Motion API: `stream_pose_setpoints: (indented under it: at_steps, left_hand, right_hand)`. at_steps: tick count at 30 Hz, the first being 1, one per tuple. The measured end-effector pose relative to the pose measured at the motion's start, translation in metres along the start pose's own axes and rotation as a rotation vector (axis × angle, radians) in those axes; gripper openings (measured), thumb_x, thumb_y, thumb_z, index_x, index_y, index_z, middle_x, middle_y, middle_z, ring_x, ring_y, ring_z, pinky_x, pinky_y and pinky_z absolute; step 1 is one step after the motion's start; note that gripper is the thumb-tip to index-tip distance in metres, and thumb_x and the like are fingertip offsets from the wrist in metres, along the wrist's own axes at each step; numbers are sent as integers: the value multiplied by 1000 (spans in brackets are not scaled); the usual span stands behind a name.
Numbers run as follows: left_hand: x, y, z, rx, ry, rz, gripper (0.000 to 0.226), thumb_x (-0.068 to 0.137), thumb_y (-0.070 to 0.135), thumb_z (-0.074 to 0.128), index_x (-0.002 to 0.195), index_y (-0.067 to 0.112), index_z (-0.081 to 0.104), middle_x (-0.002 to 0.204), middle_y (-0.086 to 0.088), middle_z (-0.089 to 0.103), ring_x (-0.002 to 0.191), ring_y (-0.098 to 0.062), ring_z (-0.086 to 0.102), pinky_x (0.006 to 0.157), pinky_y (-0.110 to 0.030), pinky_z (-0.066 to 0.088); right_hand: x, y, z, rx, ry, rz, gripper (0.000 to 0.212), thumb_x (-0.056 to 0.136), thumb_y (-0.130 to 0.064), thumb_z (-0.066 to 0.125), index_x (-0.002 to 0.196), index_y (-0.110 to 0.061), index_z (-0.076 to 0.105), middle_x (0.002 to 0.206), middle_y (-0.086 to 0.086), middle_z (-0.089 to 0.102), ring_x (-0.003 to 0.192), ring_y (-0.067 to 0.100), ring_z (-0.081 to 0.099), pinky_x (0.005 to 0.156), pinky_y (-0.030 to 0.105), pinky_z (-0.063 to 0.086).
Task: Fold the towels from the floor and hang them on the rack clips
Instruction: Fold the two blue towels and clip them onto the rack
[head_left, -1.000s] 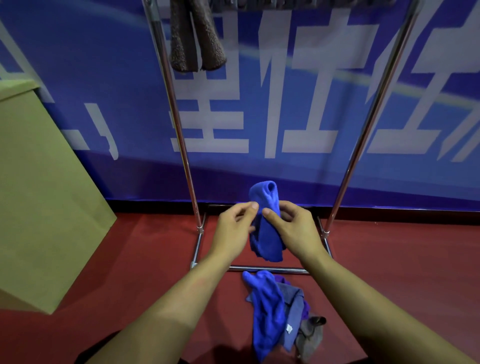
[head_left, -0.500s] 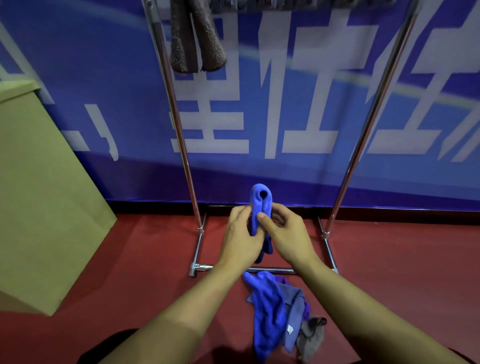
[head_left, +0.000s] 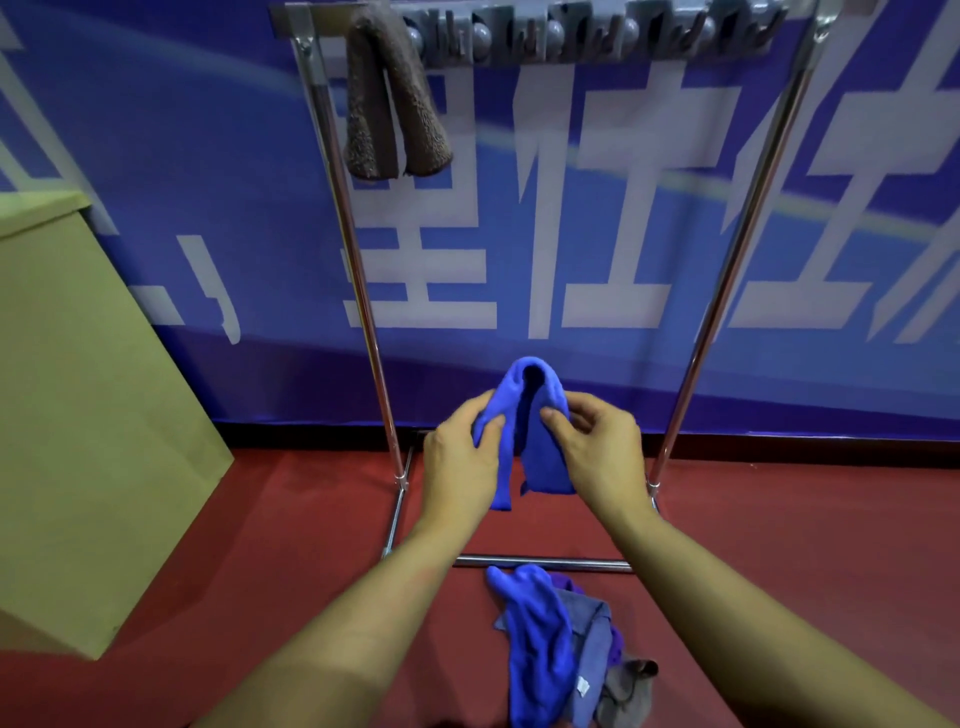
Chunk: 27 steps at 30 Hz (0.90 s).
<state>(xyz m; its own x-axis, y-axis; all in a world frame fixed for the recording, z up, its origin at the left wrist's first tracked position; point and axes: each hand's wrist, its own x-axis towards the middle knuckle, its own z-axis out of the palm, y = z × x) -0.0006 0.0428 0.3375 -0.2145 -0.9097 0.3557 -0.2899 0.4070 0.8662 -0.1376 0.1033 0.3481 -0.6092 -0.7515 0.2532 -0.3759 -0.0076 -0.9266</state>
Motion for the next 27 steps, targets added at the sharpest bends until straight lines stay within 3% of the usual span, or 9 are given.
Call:
stream_pose_setpoints:
  at_steps: [4,7,11,15,19,27]
  left_hand:
    - [31,35,-18,-22,87,51,27,92,15,67,117,25,74,99,14,77,88,-2,70,81,-27,55]
    - [59,70,-34,-27,144,111,25,93,19,66,114,29,74,92,12,77,84,-7,70,76,-31,56]
    - [107,126,-51,-59,243,202,25,94,17,66,116,26,75,87,13,74,83,-8,70,69,-17,52]
    - [157,173,-64,-153,384,240,25,96,18,65,118,21,75,96,8,76,89,-7,71,72,-16,55]
    - [198,201,-76,-146,540,243,26,97,18,61,119,25,74,101,3,76,93,-16,70,81,-34,59]
    - [265,207,-79,-118,610,273,30,100,18,60,129,17,69,119,0,73,106,-12,68,80,-12,49]
  right_hand:
    - [27,-42,-5,-61,48,-88,19,90,-25,69,108,-24,76,92,-15,77,87,0,71,83,38,59]
    - [51,-83,-9,-100,84,-179,20,90,-28,66,106,-25,76,90,-10,78,85,9,72,79,41,58]
    - [86,-150,-16,-110,181,-308,18,90,-25,65,102,-21,78,85,-4,77,79,16,71,74,43,58]
    - [120,-208,-17,-84,245,-397,17,94,-21,62,99,-22,78,78,-5,75,72,14,69,67,41,58]
    - [156,-244,-4,-74,296,-432,22,92,-17,59,96,-25,79,76,-6,74,72,15,69,67,41,58]
    - [220,-272,15,-168,374,-489,33,93,-12,55,113,-29,76,96,-2,77,90,20,70,79,39,59]
